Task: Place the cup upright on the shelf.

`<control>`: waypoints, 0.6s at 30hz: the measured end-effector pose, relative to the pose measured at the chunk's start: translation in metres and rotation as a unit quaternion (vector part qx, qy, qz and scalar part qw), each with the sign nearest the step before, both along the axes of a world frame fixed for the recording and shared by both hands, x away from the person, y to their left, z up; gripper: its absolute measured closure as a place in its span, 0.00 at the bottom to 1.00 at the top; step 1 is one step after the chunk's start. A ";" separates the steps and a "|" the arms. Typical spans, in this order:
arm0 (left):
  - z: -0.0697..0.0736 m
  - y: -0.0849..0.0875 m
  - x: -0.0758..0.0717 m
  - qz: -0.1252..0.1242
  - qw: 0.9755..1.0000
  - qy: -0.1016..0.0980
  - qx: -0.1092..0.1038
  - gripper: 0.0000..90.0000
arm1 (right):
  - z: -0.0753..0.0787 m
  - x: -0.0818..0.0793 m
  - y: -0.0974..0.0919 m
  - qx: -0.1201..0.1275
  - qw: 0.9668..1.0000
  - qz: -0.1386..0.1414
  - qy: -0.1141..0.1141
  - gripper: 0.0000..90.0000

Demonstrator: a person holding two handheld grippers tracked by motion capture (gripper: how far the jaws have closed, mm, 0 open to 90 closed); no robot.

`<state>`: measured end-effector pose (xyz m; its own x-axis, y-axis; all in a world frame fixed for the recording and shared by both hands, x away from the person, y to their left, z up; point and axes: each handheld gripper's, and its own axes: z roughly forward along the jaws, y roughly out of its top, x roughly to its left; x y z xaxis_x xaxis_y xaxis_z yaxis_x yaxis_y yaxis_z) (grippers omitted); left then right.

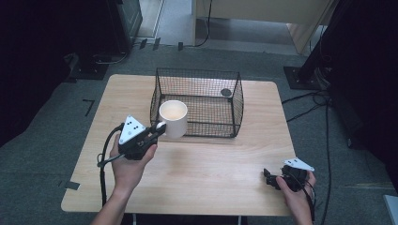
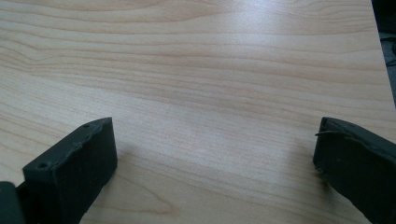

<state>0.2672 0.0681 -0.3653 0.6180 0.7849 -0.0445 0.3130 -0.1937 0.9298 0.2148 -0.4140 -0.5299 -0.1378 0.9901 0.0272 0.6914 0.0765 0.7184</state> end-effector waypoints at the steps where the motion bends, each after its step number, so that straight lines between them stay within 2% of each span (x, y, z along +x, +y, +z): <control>1: 0.001 -0.001 0.002 0.000 1.000 -0.001 0.002 0.90 | 0.000 0.000 0.000 0.000 1.000 0.000 0.000 0.00; 10: 0.001 -0.013 0.025 0.009 1.000 -0.008 0.004 0.90 | 0.000 0.000 0.000 0.000 1.000 0.000 0.000 0.00; 18: -0.002 -0.024 0.046 0.015 1.000 -0.005 0.005 0.90 | 0.000 -0.001 0.000 0.001 1.000 0.006 0.000 0.00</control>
